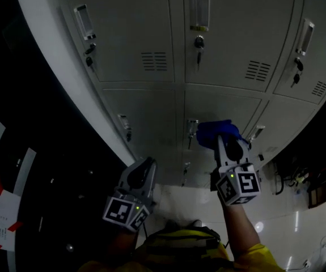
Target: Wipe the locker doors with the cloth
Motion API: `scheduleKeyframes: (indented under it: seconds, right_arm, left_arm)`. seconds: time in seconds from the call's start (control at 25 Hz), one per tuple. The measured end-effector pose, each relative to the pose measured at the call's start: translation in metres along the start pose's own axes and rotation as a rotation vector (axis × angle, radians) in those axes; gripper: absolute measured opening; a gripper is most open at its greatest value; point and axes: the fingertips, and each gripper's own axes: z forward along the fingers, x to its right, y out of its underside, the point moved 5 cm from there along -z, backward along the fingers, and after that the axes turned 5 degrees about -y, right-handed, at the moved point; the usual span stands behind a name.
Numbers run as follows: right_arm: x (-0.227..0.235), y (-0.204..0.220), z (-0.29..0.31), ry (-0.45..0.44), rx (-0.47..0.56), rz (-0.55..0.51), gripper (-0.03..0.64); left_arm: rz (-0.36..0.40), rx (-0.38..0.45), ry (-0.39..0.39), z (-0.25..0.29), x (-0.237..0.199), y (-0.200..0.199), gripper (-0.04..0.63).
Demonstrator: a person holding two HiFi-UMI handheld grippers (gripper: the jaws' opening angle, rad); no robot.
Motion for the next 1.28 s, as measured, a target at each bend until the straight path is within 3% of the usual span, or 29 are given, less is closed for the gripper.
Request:
scheduleKeyframes:
  seconds: [0.32, 0.56, 0.68, 0.88, 1.0, 1.16, 1.28]
  right_arm:
    - [-0.014, 0.019, 0.114, 0.009, -0.027, -0.034, 0.106]
    - [-0.008, 0.017, 0.121, 0.064, 0.004, -0.113, 0.106]
    - [0.03, 0.002, 0.098, 0.138, 0.053, -0.127, 0.106]
    - [0.133, -0.022, 0.033, 0.349, 0.084, -0.137, 0.106]
    - [0.155, -0.028, 0.02, 0.394, 0.088, -0.138, 0.106]
    - [0.124, -0.022, 0.019, 0.315, 0.094, -0.078, 0.106]
    - [0.043, 0.008, 0.047, 0.11, 0.043, -0.063, 0.107]
  left_arm:
    - [0.027, -0.015, -0.045, 0.029, -0.02, 0.004, 0.041]
    - [0.014, -0.034, -0.039, 0.045, -0.02, 0.012, 0.041]
    - [0.013, -0.045, -0.017, 0.056, -0.016, 0.016, 0.041]
    - [0.008, -0.06, 0.028, 0.071, -0.008, 0.023, 0.041]
    - [-0.003, -0.062, 0.054, 0.08, -0.001, 0.026, 0.041]
    - [-0.011, -0.063, 0.058, 0.078, 0.003, 0.026, 0.041]
    - [-0.008, -0.074, 0.035, 0.073, -0.005, 0.029, 0.041]
